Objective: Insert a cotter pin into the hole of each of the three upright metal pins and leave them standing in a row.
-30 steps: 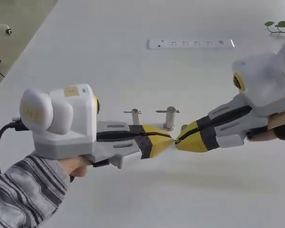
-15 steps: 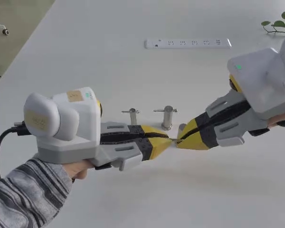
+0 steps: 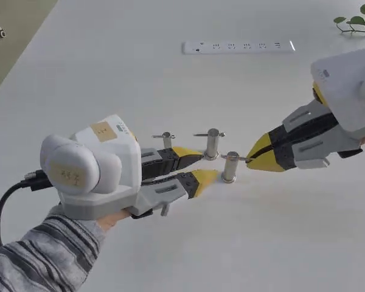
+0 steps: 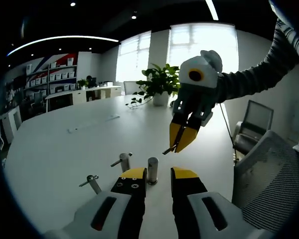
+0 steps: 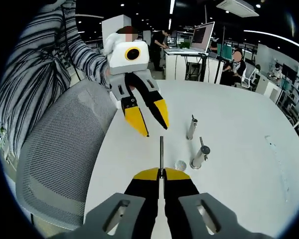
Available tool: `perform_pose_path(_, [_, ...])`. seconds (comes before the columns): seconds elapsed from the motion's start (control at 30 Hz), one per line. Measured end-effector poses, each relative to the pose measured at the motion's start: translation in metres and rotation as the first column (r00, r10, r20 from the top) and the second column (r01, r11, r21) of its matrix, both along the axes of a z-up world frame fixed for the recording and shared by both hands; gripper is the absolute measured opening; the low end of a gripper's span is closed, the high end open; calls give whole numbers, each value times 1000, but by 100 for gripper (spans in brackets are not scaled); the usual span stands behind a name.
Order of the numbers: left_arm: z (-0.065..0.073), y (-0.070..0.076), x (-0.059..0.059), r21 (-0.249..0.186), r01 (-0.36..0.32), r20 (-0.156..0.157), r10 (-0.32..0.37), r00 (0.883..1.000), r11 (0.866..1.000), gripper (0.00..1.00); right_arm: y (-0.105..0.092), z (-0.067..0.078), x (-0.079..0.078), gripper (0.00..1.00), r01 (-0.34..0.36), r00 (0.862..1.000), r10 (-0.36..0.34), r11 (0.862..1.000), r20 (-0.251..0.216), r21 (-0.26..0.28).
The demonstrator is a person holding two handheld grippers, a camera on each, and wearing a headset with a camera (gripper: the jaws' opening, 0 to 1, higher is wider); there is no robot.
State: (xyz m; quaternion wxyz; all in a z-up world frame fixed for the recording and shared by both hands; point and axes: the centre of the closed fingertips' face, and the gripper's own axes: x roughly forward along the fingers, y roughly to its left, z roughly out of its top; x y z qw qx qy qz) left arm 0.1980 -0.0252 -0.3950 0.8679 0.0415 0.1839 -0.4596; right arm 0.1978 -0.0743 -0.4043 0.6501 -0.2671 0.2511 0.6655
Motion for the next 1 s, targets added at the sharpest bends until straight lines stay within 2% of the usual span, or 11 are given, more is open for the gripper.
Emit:
perform_pose_path(0.1, [-4, -2, 3, -2, -22, -10, 22, 1000, 1000, 17, -7, -3, 4, 0, 4, 1000, -3, 1000, 11, -12])
perform_pose_path(0.3, [-15, -6, 9, 22, -59, -4, 59, 998, 998, 19, -23, -15, 13, 0, 18, 1000, -17, 998, 24, -53])
perform_pose_path(0.47, [-21, -13, 14, 2, -82, -12, 82, 997, 997, 20, -33, -24, 23, 0, 29, 999, -27, 997, 29, -72])
perform_pose_path(0.57, [-28, -17, 17, 27, -89, -8, 90, 996, 996, 22, -36, -28, 27, 0, 33, 999, -30, 996, 32, -80])
perform_pose_path(0.77, [-40, -22, 27, 52, -109, -22, 111, 994, 993, 23, -39, -36, 34, 0, 33, 999, -29, 995, 40, -95])
perform_pose_path(0.93, [-56, -27, 30, 87, -116, -52, 121, 991, 989, 23, -37, -43, 34, 0, 20, 999, -16, 994, 37, -104])
perform_pose_path(1.0, [-59, -28, 30, 88, -118, -62, 123, 990, 989, 22, -37, -45, 34, 0, 15, 999, -12, 994, 35, -104])
